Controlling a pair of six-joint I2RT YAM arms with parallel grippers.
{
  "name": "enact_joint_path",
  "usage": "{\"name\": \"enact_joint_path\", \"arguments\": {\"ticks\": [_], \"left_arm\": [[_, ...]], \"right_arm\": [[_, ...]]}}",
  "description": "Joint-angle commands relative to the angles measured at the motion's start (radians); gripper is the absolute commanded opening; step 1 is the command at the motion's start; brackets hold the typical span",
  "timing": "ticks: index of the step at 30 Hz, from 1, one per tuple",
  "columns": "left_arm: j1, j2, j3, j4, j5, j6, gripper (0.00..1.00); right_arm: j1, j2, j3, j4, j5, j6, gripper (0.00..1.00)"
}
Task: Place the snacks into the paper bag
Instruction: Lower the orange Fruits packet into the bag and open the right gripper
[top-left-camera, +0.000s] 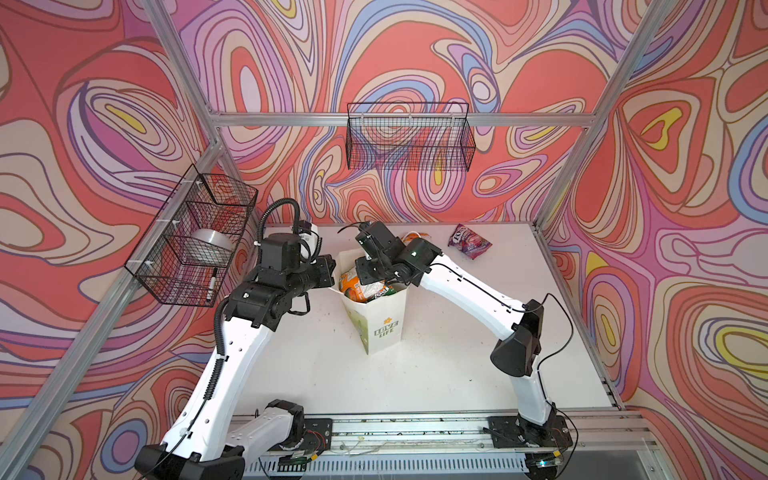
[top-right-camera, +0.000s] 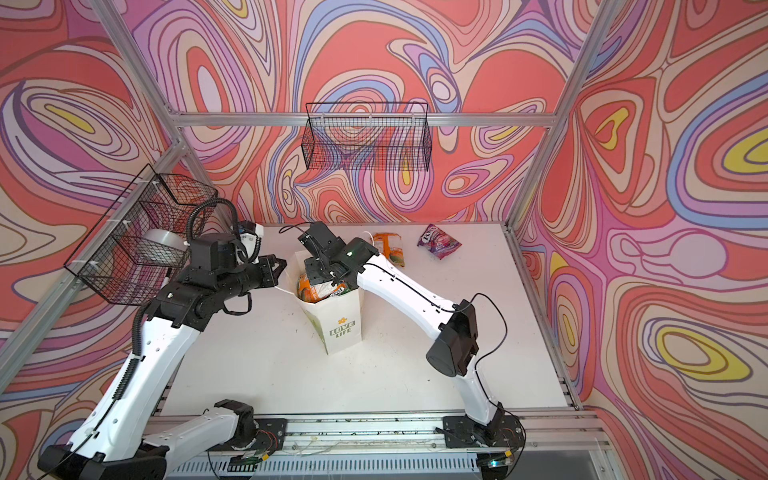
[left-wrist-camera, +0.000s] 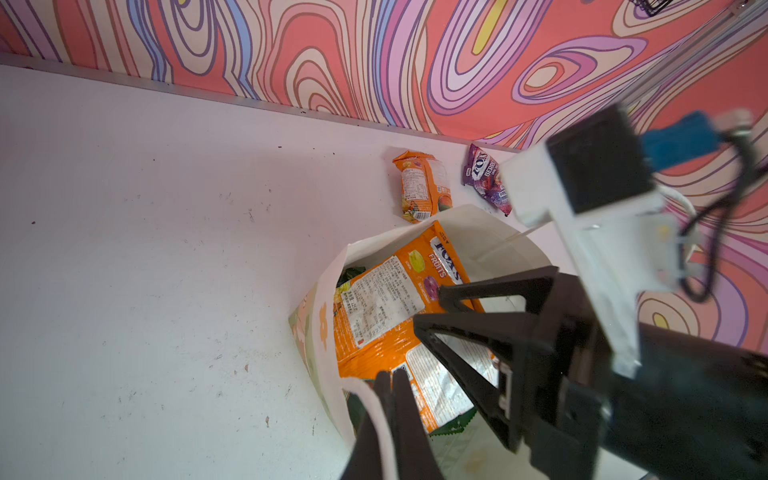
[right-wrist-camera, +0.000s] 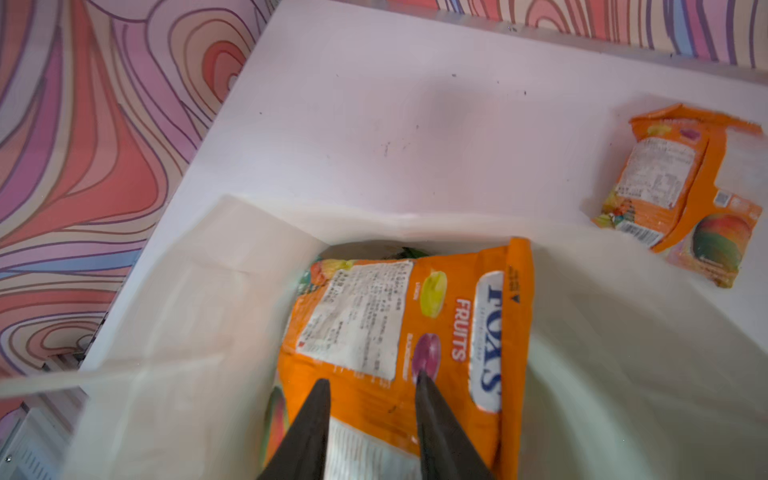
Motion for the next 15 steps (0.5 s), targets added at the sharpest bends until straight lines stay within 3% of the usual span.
{"name": "enact_joint_path", "arguments": {"ticks": [1,8,15], "left_arm": [[0.006,-0.033,0.005,0.021,-0.021,0.011,0.0],[0.006,-0.045,0.005,0.021,-0.029,0.013,0.0],[0.006,-0.043,0.005,0.021,-0.033,0.013,0.0]], "right_arm": [[-0.035,0.02,-0.027,-0.031,-0.032,0.058,0.43],[-0.048,0.037,-0.124,-0.003,-0.031,0.171,0.64],[-0.056,-0.012,-0.113,0.021,-0.065,0.166,0.71]]}}
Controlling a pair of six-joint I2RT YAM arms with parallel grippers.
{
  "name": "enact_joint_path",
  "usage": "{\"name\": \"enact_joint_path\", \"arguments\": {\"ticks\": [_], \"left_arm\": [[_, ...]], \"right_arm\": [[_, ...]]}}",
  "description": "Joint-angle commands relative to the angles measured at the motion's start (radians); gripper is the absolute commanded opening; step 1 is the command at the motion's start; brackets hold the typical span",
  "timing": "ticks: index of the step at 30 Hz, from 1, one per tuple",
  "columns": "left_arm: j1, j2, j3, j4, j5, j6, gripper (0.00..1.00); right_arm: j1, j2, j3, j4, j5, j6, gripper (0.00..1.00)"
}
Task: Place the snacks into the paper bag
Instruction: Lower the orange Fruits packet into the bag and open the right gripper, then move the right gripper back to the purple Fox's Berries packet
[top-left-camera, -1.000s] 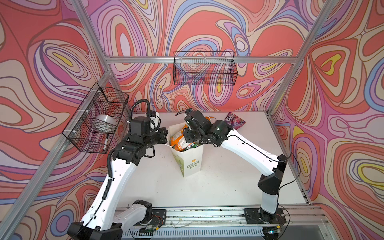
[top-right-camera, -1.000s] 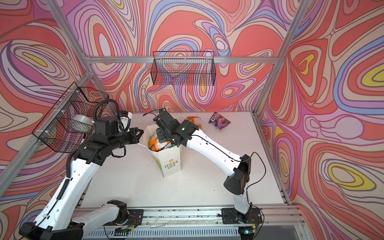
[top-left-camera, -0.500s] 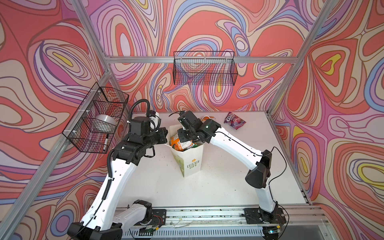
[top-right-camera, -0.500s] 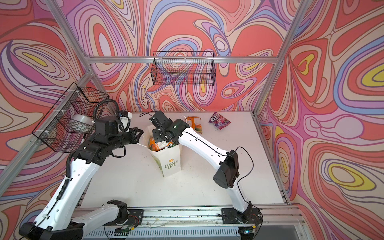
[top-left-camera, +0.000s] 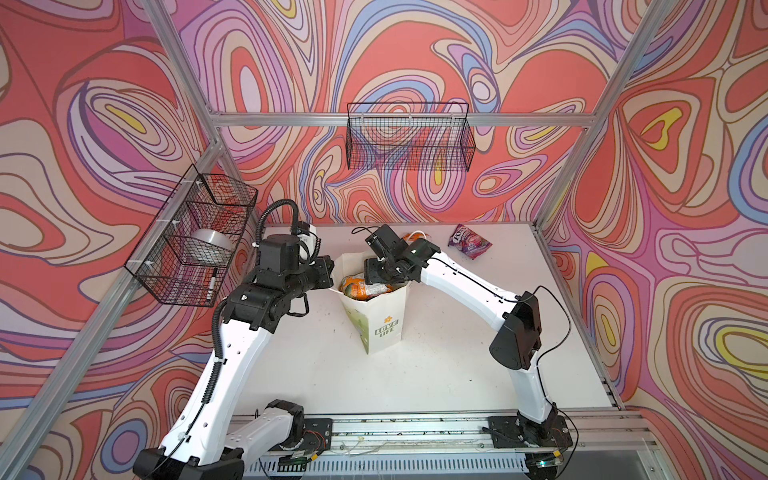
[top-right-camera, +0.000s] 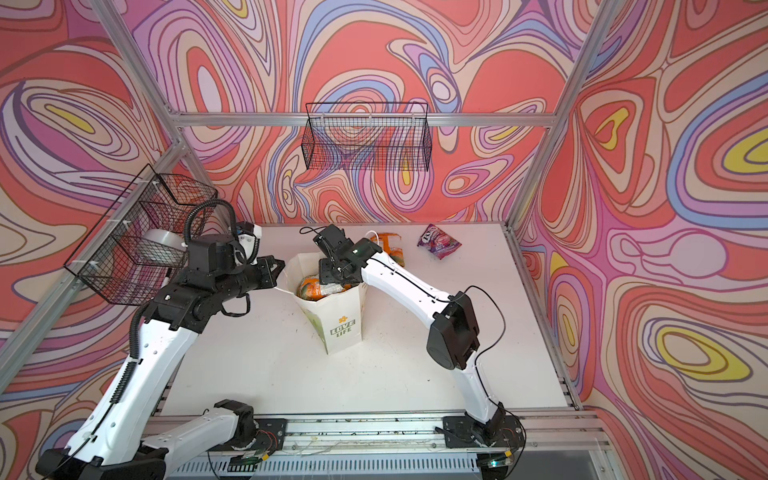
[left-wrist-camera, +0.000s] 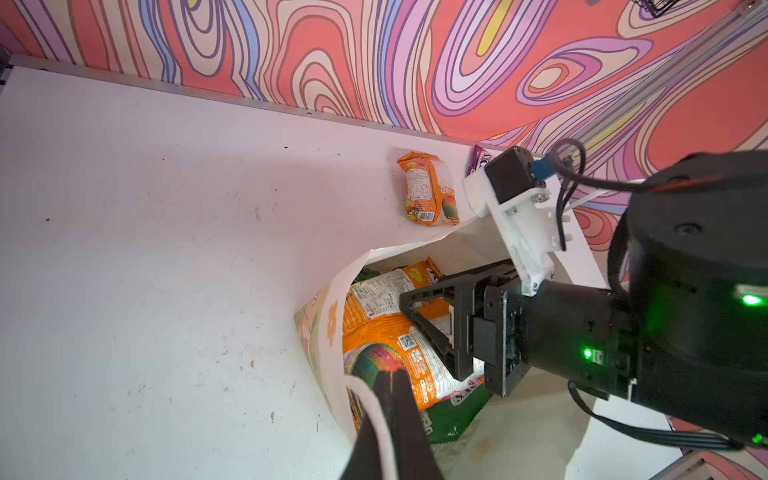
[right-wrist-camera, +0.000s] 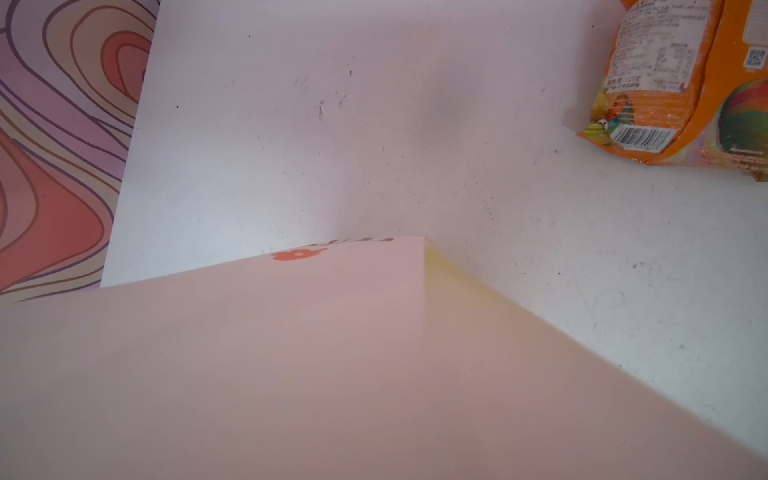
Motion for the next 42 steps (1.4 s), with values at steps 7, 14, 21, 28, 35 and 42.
{"name": "enact_joint_path", "arguments": {"ticks": [7,14,21,28,35,42], "left_arm": [[0.006,-0.016,0.014,0.011,-0.048,0.008,0.0],[0.006,-0.011,0.014,0.01,-0.053,0.007,0.0],[0.007,-0.007,0.016,0.004,-0.052,0.006,0.0],[0.006,-0.012,0.016,0.007,-0.046,0.002,0.0],[0.006,-0.016,0.012,0.01,-0.047,0.004,0.0],[0.006,-0.027,0.013,0.01,-0.051,0.007,0.0]], "right_arm": [[0.021,-0.164,0.053,0.01,-0.092,-0.125,0.91],[0.022,-0.296,0.141,-0.022,-0.051,-0.223,0.98],[-0.052,-0.443,0.078,-0.053,0.144,-0.245,0.98],[-0.371,-0.573,-0.19,0.048,0.045,-0.156,0.98],[-0.653,-0.566,-0.499,0.238,-0.084,-0.011,0.98],[-0.786,-0.318,-0.522,0.316,-0.099,0.043,0.98]]}}
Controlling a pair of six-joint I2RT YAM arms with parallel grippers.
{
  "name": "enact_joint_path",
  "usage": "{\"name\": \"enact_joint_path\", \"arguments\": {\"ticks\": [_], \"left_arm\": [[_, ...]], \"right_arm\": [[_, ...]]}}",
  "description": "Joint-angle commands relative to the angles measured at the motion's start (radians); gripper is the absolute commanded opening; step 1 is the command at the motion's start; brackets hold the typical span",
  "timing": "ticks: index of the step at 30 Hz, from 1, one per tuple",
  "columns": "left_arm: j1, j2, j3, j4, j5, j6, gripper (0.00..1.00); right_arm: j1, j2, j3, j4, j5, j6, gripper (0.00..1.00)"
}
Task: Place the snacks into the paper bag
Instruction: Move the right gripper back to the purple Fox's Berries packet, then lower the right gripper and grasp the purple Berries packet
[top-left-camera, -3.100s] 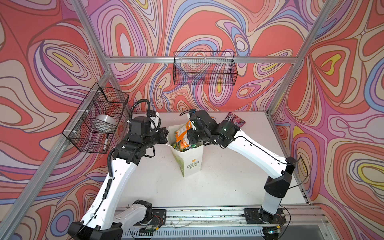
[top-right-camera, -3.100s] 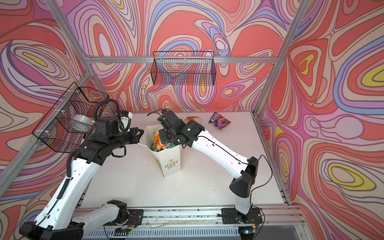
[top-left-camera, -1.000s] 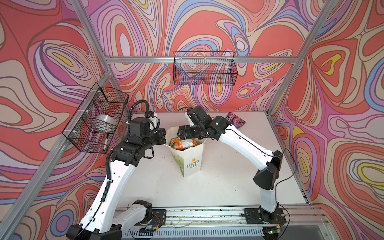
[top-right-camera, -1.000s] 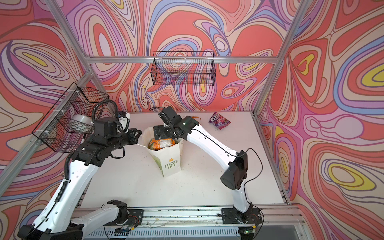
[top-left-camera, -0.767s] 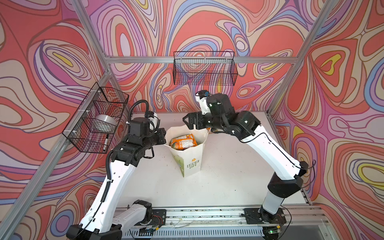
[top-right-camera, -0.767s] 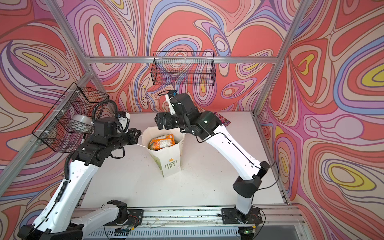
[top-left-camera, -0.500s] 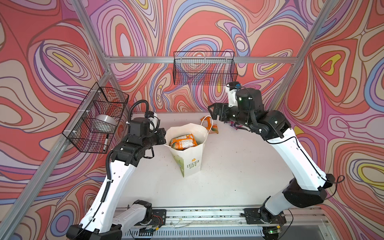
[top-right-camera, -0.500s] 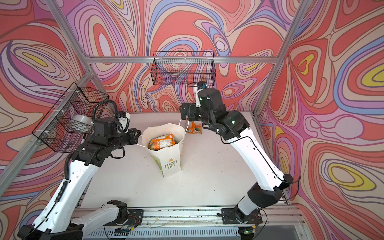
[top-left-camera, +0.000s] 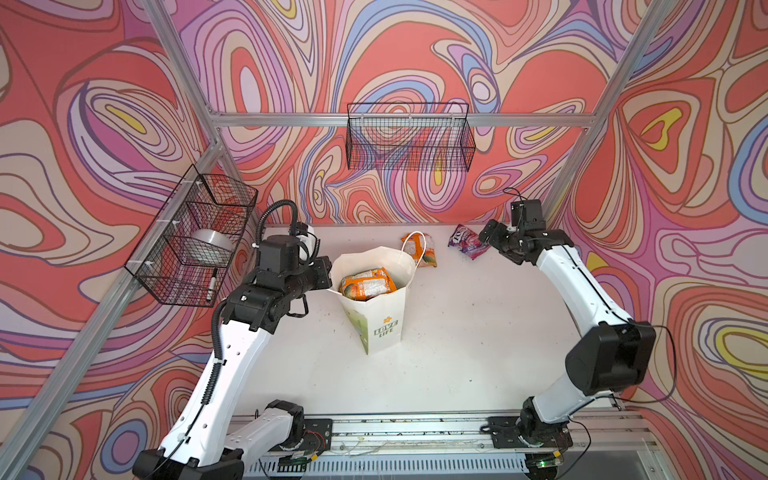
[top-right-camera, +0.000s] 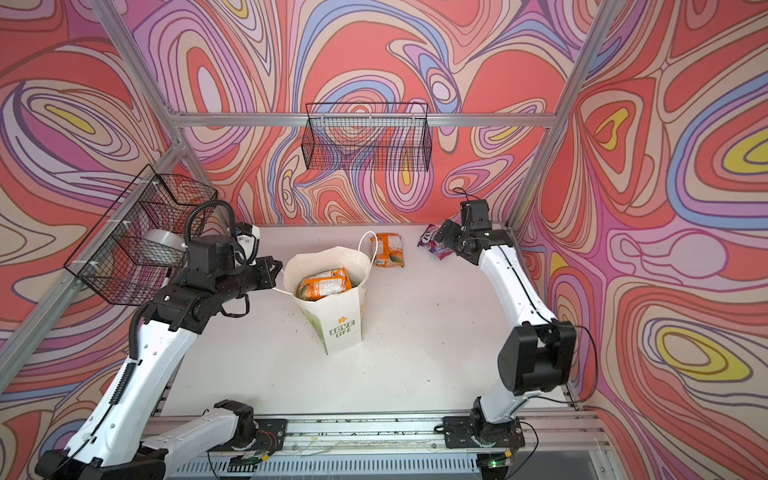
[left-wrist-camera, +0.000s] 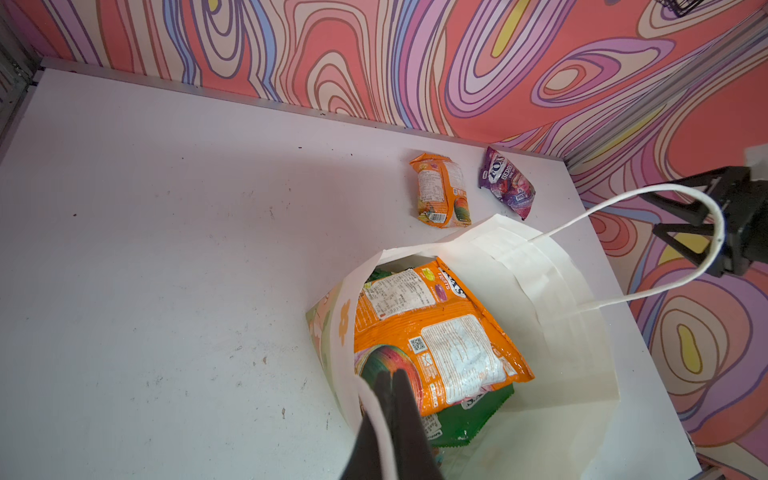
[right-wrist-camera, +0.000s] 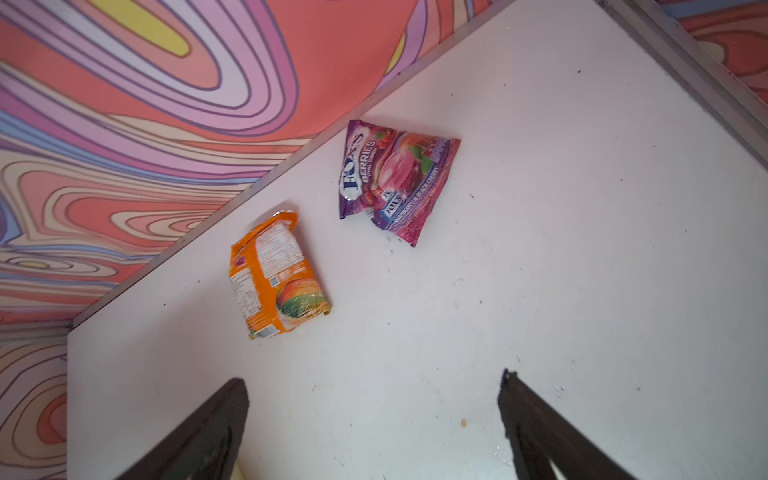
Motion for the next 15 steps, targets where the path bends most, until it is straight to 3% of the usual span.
{"name": "enact_joint_path", "arguments": {"ticks": [1,7,15], "left_arm": [[0.006,-0.025,0.013,0.022,-0.014,0.007,0.0],[0.007,-0.029,0.011,0.024,-0.018,0.011,0.0],[0.006,-0.045,0.008,0.029,-0.015,0.014,0.0]], "right_arm": [[-0.031,0.15,0.037,0.06,-0.038,0.048,0.98],[-0.035,0.39,0.208,0.04,-0.039,0.038,0.98],[-0.035,0.656,0.537,-0.117,0.014,-0.002,0.98]]}}
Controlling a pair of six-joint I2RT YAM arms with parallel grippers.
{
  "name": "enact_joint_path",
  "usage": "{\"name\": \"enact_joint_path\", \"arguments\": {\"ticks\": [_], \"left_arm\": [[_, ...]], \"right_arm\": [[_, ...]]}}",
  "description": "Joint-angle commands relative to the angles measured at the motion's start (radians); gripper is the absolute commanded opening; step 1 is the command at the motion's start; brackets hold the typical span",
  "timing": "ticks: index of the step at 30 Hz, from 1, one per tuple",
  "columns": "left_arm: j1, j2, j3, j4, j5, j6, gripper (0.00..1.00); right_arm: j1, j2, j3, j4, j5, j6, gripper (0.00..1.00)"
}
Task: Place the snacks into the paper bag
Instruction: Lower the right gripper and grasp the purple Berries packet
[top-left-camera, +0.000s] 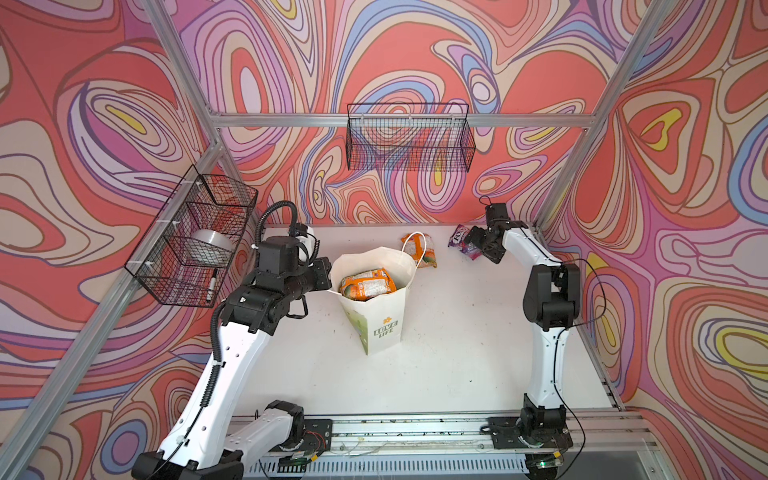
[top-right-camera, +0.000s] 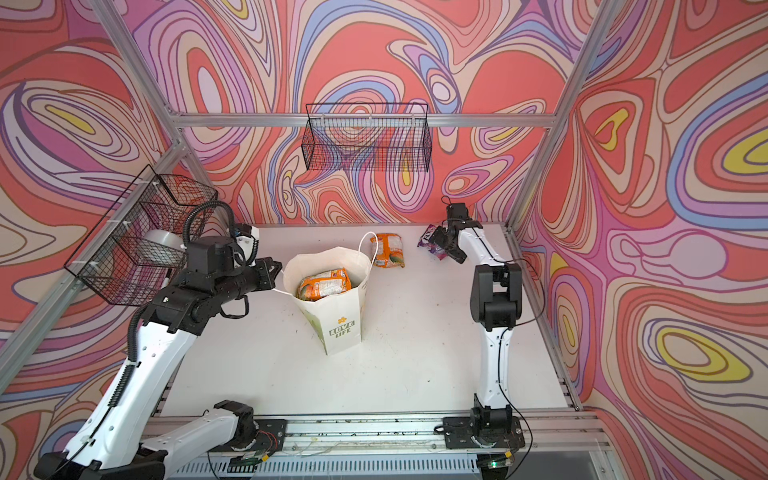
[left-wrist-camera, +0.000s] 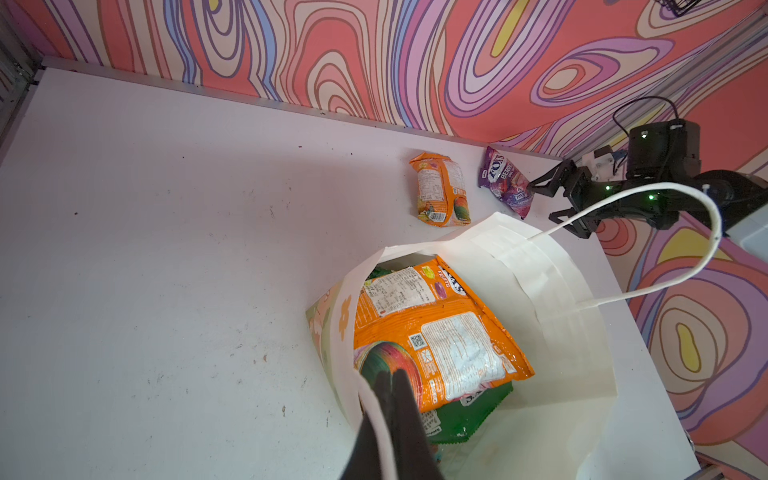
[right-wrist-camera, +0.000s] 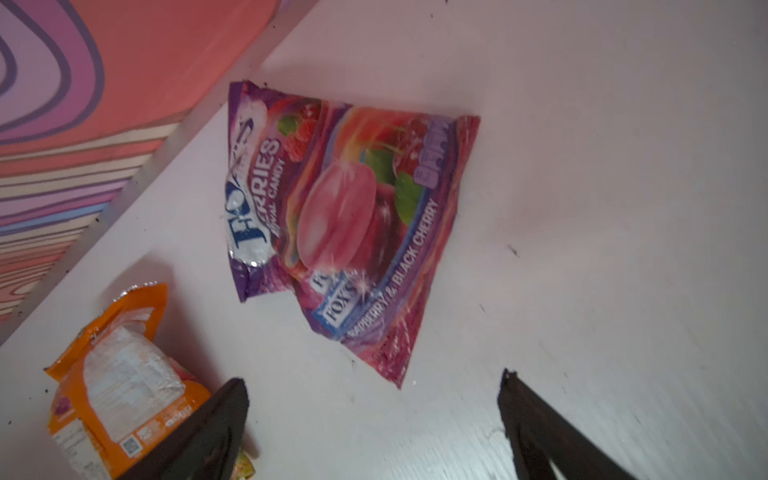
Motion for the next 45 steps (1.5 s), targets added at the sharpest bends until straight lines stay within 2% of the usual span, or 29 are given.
{"name": "enact_joint_path", "arguments": {"ticks": [1,11,18,23,27,30,38,45], "left_arm": [[0.006,-0.038,0.008,0.035,-0.015,0.014,0.0],[0.006,-0.045,0.005,0.04,-0.012,0.015,0.0],[0.006,-0.044,0.005,0.041,-0.012,0.018,0.0],[0.006,-0.041,0.003,0.043,-0.012,0.019,0.0],[0.006,-0.041,0.003,0.043,-0.011,0.019,0.0],[0.006,-0.043,0.001,0.045,-0.011,0.019,0.0],[0.006,-0.037,0.002,0.045,-0.011,0.019,0.0],[0.006,-0.038,0.002,0.045,-0.016,0.022,0.0]], "right_arm": [[0.0,0.069,0.108,-0.079,0.031,-0.025,0.98],[0.0,0.223,0.31,-0.149,0.044,-0.064,0.98],[-0.001,0.264,0.298,-0.139,0.044,-0.084,0.98],[-0.001,0.271,0.278,-0.133,0.046,-0.094,0.91],[-0.007,0.276,0.266,-0.127,0.026,-0.108,0.78],[-0.007,0.278,0.257,-0.128,0.018,-0.123,0.64],[-0.008,0.215,0.156,-0.096,0.007,-0.132,0.17],[-0.008,0.091,-0.009,-0.036,0.033,-0.109,0.0]]}}
